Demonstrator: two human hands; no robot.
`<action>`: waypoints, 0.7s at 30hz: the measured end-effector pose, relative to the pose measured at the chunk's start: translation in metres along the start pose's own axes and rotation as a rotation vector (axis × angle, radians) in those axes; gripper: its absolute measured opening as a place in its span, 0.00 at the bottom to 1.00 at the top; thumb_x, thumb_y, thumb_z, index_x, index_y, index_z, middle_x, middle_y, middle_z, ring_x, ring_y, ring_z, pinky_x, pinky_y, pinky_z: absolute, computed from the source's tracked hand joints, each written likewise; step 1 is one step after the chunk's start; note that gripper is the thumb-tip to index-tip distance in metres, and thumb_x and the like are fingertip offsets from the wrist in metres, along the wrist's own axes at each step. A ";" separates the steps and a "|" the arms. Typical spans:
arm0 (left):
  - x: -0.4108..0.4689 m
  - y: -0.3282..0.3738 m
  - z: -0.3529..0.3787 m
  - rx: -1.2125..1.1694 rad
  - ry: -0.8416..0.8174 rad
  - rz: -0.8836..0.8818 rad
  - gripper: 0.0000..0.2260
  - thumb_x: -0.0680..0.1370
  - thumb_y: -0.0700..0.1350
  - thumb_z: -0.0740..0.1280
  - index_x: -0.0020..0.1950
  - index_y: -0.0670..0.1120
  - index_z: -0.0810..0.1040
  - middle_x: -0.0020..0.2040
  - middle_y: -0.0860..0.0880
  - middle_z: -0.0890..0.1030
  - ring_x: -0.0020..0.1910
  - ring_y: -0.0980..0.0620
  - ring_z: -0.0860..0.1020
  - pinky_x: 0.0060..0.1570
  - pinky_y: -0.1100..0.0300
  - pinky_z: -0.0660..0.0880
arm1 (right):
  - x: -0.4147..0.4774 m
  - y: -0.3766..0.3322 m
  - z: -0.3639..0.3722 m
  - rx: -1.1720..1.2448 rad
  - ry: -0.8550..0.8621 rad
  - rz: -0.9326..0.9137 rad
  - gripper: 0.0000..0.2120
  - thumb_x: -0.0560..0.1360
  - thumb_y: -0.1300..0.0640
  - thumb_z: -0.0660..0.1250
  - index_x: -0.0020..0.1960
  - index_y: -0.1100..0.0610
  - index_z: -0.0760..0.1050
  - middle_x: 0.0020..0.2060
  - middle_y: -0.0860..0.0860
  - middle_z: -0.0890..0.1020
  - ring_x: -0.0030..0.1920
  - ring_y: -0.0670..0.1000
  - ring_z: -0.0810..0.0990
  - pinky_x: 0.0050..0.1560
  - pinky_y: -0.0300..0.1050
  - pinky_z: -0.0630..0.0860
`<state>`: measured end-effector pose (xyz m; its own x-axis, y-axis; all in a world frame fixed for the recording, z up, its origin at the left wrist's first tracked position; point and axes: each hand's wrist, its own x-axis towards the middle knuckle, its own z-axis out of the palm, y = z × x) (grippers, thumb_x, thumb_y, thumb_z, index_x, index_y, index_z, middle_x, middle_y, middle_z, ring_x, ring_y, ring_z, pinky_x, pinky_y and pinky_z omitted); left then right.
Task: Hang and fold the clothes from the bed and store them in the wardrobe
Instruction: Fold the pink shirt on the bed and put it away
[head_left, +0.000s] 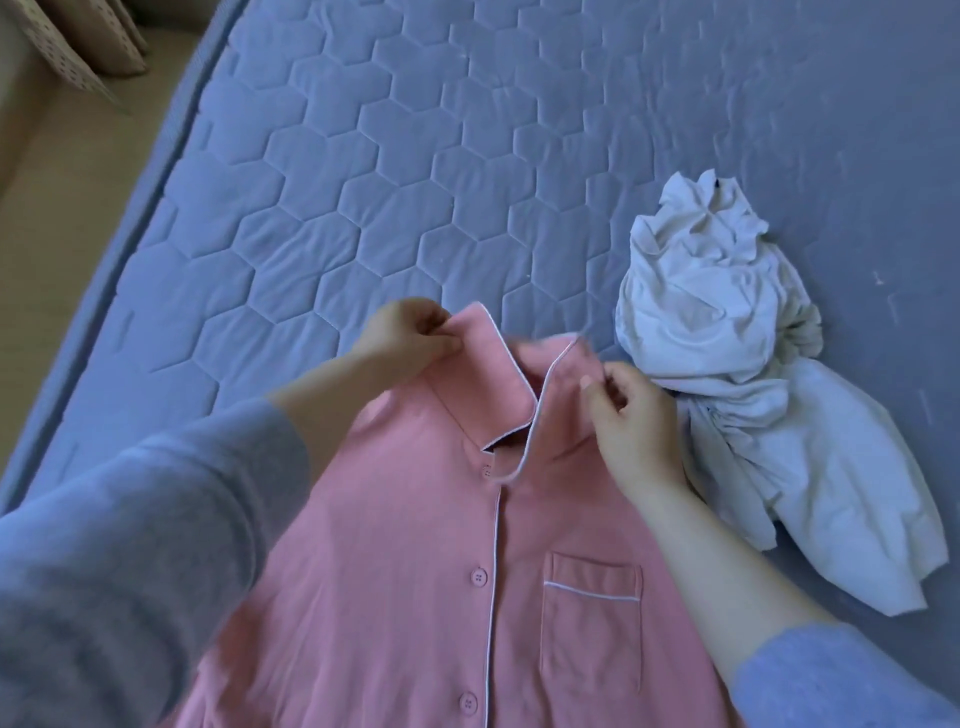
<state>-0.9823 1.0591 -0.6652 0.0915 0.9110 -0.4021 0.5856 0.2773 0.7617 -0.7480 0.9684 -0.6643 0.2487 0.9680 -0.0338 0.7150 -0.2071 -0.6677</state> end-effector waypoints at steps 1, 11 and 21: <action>0.002 0.001 -0.001 -0.145 0.029 0.012 0.07 0.74 0.37 0.70 0.41 0.48 0.77 0.34 0.53 0.77 0.33 0.56 0.73 0.36 0.63 0.69 | 0.002 -0.002 -0.001 0.076 0.118 0.000 0.09 0.77 0.58 0.66 0.38 0.58 0.72 0.28 0.46 0.73 0.32 0.47 0.70 0.37 0.45 0.68; 0.019 -0.022 0.012 -0.049 0.133 -0.094 0.21 0.75 0.49 0.69 0.67 0.50 0.69 0.52 0.54 0.82 0.44 0.57 0.78 0.40 0.67 0.71 | 0.043 0.010 0.028 0.221 -0.154 0.476 0.15 0.79 0.48 0.61 0.59 0.57 0.74 0.52 0.51 0.78 0.52 0.52 0.74 0.52 0.44 0.67; 0.001 -0.020 0.031 0.325 0.038 0.243 0.27 0.63 0.59 0.78 0.57 0.51 0.76 0.58 0.54 0.67 0.60 0.51 0.66 0.56 0.61 0.64 | 0.037 0.029 0.024 -0.014 -0.309 0.080 0.37 0.72 0.52 0.73 0.76 0.51 0.59 0.67 0.52 0.75 0.66 0.52 0.73 0.66 0.47 0.69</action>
<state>-0.9689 1.0454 -0.6963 0.2325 0.9505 -0.2061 0.7749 -0.0530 0.6298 -0.7343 1.0023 -0.7028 0.0955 0.9454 -0.3115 0.7106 -0.2839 -0.6438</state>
